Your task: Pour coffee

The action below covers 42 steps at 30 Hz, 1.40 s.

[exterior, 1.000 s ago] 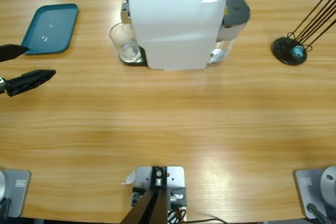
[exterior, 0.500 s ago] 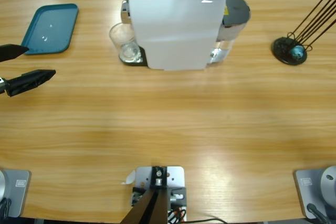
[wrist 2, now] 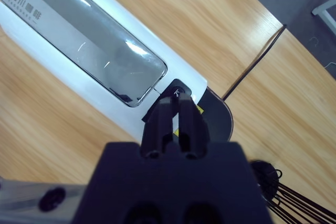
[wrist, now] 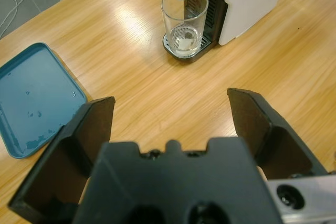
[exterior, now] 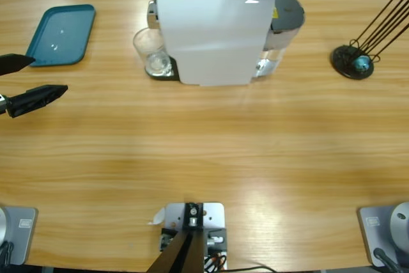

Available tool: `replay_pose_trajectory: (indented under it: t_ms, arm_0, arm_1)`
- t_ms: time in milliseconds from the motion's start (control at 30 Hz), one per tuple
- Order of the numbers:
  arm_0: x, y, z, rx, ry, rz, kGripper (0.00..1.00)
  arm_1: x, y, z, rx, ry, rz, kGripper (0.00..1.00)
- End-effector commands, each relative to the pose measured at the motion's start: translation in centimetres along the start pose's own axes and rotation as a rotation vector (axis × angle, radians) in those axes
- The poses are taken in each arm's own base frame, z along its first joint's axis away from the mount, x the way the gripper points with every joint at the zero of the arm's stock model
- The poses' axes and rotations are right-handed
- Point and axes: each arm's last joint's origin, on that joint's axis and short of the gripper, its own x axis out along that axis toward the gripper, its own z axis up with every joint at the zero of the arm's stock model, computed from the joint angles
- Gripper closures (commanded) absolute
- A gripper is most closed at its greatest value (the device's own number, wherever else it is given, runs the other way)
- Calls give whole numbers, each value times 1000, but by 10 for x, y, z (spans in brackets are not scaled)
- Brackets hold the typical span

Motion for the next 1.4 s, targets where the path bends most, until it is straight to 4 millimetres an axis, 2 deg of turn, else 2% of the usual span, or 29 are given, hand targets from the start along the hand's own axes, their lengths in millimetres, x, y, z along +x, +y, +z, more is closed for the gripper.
replay_pose_trajectory:
  t_ms: [33,667,933,1133,1400]
  arm_0:
    - [8,-2,-10,-9,50,-6,69]
    - [8,-2,-10,-6,51,-8,69]
    - [8,-2,-10,-5,52,-10,69]
    - [9,-3,-10,-2,53,-13,69]
    - [8,-3,-10,0,52,-14,69]
  arm_1:
    - [29,-7,-2,21,58,-34,1000]
    - [37,-12,6,29,56,-41,1000]
    - [42,-9,-8,36,97,-31,1000]
    - [33,-8,-21,57,103,-34,1000]
    - [24,-9,-16,62,75,-49,1000]
